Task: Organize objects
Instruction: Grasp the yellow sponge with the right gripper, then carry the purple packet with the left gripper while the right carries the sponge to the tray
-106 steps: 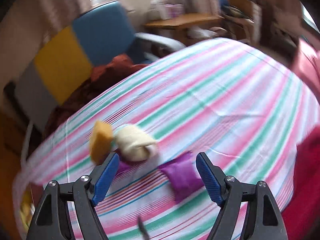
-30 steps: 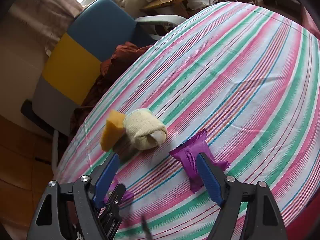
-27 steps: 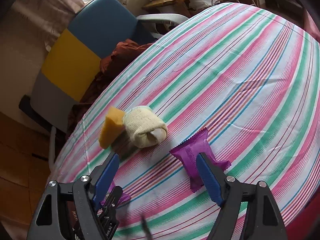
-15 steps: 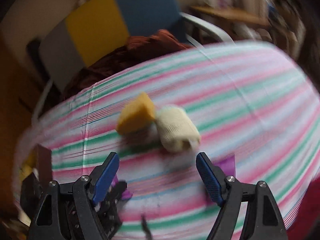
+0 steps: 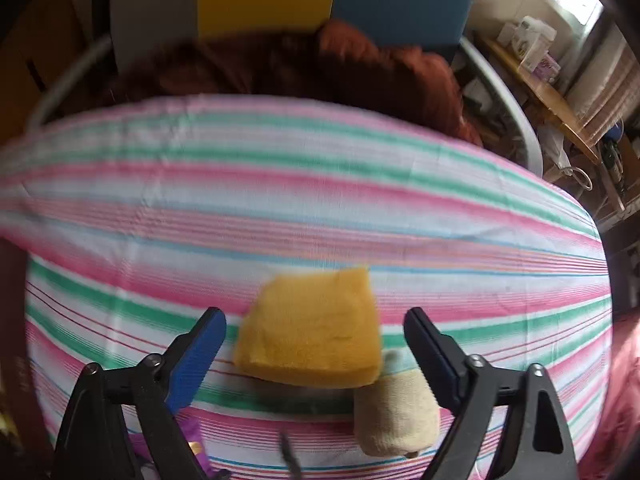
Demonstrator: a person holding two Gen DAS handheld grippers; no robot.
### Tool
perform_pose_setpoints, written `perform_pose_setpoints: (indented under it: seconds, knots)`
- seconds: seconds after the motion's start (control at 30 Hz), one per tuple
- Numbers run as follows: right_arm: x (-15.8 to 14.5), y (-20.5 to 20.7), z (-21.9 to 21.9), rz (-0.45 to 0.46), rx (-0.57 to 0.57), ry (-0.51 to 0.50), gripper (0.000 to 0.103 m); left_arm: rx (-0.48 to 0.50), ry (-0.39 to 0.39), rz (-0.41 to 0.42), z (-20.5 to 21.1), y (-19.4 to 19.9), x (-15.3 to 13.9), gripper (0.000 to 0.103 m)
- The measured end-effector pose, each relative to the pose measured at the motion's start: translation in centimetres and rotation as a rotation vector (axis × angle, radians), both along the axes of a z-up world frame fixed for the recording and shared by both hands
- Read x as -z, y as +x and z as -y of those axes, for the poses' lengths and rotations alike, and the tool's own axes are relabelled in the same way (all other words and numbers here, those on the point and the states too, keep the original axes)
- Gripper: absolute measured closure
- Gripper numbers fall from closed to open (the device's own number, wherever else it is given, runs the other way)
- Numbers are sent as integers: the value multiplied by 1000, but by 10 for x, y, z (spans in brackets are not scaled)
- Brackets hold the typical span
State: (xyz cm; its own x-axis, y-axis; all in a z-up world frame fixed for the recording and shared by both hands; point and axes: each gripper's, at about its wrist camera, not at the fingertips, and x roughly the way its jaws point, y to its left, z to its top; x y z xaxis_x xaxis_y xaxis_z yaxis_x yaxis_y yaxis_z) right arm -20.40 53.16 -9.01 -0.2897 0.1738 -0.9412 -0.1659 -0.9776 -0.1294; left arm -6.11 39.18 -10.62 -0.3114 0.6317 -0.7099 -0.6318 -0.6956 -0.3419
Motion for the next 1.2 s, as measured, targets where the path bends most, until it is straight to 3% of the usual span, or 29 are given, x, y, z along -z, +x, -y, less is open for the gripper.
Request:
perform_pose_setpoints:
  seconds: [0.03,0.07,0.13,0.3,0.43,0.63,1.2]
  knots:
    - [6,1,2,13,-2,5,37,0,1,-1,0,0,0,61]
    - [7,4,3,4,-3,5,38,0,0,-2,0,0,0,61]
    - [1,16,4,-41,6,0,40,0,0,-3,-1,1,0,62]
    - [-38,69,-4,-241,86,-149,40,-1,-11,-16,-1,3,-1,62]
    - [-45,112,-17,-354,176,-307,39,-3,-34,-36,-5,7,-1,61]
    - [-34,120,-35,-371,276,-348,39,-5,-65,-63,-11,10,-3,61]
    - [-49,130,-40,-460,248,-347,39,-5,-115,-109,-20,11,-5,61]
